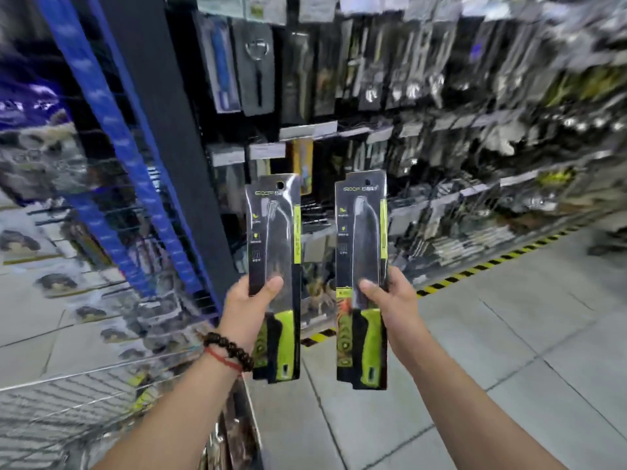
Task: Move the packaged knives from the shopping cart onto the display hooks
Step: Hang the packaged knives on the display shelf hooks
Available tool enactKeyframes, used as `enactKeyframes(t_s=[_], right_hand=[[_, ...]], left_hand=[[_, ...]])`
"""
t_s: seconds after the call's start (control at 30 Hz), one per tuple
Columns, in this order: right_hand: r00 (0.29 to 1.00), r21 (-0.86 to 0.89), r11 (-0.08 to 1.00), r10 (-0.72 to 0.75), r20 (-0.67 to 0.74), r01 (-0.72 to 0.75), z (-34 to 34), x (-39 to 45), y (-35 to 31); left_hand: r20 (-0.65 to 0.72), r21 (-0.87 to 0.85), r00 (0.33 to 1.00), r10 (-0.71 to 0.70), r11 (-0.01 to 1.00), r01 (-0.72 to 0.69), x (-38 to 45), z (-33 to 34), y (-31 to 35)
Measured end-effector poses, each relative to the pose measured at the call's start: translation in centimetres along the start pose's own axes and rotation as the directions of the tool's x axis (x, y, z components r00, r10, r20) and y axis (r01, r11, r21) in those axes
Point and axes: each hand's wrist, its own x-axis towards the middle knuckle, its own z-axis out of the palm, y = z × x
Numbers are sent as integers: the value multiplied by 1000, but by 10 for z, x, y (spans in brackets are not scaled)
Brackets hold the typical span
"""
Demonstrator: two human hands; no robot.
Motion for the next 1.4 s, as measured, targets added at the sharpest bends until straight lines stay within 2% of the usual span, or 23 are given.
enactKeyframes(t_s=[0.2, 0.43, 0.57, 0.77, 0.97, 1.23, 1.4], right_hand=[[985, -22, 998, -54, -165, 51, -53, 21, -30], [984, -61, 998, -28, -176, 18, -62, 70, -19], [996, -122, 993, -5, -90, -6, -46, 119, -8], [999, -202, 979, 48, 23, -42, -10, 205, 7], [986, -263, 963, 95, 137, -56, 18, 273, 14], [938, -321, 940, 206, 278, -111, 42, 333, 31], [880, -368, 924, 256, 400, -102, 56, 382, 45]], left_hand=[[114, -33, 990, 80, 997, -76, 25, 72, 26], [168, -115, 983, 73, 992, -54, 56, 106, 14], [124, -80, 992, 35, 996, -26, 92, 108, 5], [-20, -165, 997, -81, 983, 77, 161, 97, -19], [-113, -192, 984, -136, 975, 112, 203, 83, -27], [-236, -96, 962, -135, 989, 115, 237, 70, -37], [-324, -168, 929, -179, 977, 130, 255, 78, -29]])
